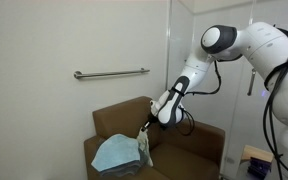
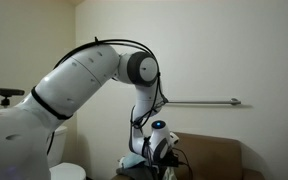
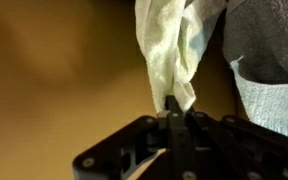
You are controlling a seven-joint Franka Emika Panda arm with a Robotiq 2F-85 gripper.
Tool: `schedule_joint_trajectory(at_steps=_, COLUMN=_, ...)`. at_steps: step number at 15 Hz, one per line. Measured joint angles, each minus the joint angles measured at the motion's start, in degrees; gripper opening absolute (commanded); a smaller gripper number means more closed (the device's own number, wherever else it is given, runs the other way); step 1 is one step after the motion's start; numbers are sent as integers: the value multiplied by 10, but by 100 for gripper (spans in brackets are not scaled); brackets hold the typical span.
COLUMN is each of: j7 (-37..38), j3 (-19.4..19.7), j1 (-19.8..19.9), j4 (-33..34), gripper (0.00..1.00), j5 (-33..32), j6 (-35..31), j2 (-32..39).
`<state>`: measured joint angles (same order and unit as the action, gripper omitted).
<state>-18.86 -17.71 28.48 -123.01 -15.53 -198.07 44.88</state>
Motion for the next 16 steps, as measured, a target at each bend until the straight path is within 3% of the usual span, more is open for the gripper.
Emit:
schedule_joint_trajectory(at_steps=3, j7=5, j3=15, j1=-30, j4=6, gripper=4, j5=-20, j6=-2, j2=-20)
schedule_joint_trajectory(at_steps=6, j7=14, j3=97, j1=-136, j4=10, gripper=4, j5=1, j6=-2, j2=-104)
schedule_joint_trajectory(at_steps=11, j7=-46, j3=271, j1=-374, j4=-4, gripper=4, j5=181, j6=7, j2=-238)
schedule_joint_trajectory(at_steps=16, j7=-196, j3=495, j1=-617, j4=-27, gripper=4, j5=435, j6=1, j2=-250)
